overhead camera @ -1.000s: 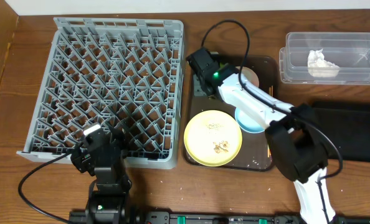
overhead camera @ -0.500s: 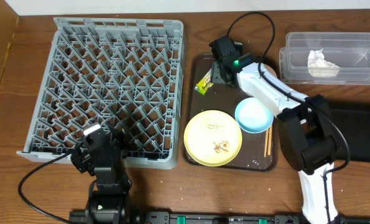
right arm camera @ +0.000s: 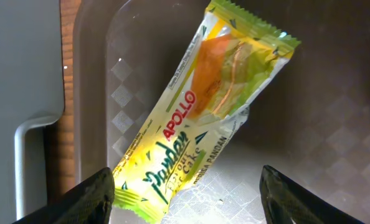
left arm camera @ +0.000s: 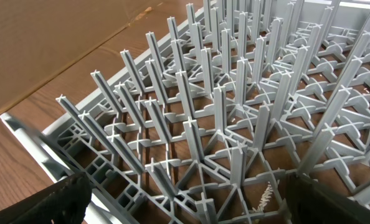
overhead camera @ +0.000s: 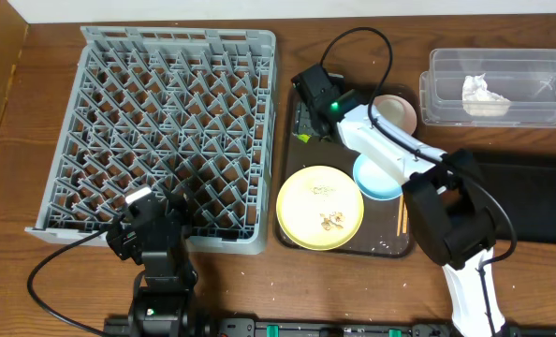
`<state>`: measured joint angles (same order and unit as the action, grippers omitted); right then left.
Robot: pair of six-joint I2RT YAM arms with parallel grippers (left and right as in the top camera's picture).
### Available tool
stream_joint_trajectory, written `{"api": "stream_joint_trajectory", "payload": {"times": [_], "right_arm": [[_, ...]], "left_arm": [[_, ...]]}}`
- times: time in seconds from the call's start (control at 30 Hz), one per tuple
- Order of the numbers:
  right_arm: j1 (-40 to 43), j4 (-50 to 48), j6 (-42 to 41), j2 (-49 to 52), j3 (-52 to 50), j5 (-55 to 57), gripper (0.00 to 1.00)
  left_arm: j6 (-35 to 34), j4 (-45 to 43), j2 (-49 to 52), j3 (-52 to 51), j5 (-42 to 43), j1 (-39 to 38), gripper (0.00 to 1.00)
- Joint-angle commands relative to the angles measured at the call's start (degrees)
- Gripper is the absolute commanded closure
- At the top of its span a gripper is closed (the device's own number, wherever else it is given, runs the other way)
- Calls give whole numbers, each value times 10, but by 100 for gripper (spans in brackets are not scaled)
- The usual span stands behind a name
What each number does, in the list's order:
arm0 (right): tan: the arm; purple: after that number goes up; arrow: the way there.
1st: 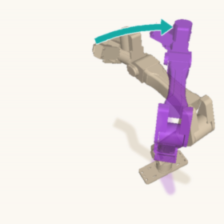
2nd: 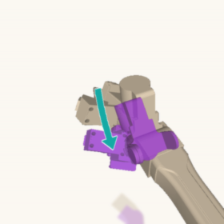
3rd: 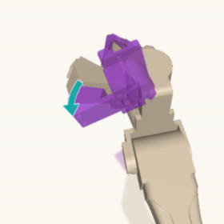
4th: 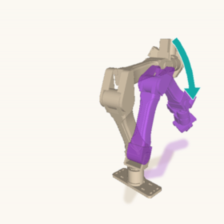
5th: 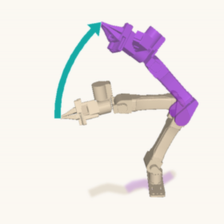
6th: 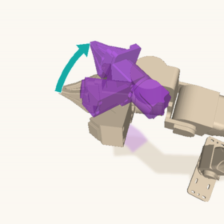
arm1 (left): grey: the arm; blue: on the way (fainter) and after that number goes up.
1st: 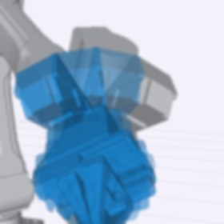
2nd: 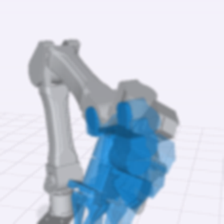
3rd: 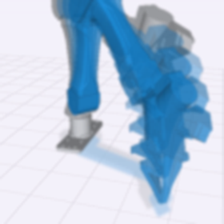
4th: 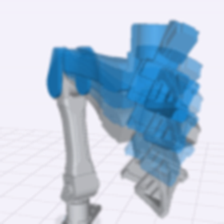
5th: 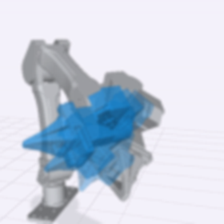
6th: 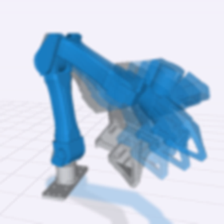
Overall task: Sort waste into correct bins and load items into the dishwasher
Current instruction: 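Carry the yellow wrapper to the clear bin and release it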
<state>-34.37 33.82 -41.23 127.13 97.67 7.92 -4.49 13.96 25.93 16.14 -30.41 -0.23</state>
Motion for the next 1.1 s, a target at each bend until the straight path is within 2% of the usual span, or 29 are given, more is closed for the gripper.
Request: {"api": "stream_joint_trajectory", "payload": {"times": [0.0,0.23,0.43,0.5,0.6,0.83,1.07], "right_arm": [[3,-7,-16,12,1,32,29],[17,-35,-16,52,1,19,35],[18,-25,-16,56,1,4,45],[18,-25,-16,55,1,4,62],[25,-20,-16,45,5,4,97],[72,-6,-14,-51,23,-2,99],[181,2,-3,-188,24,38,99]], "left_arm": [[-1,2,-2,8,-7,0,0],[-1,2,-2,8,-7,0,0],[-1,2,-2,8,-7,0,0],[-1,2,-2,8,-7,0,0],[-1,2,-2,8,-7,0,0],[-1,2,-2,8,-7,0,0],[-1,2,-2,8,-7,0,0]]}}
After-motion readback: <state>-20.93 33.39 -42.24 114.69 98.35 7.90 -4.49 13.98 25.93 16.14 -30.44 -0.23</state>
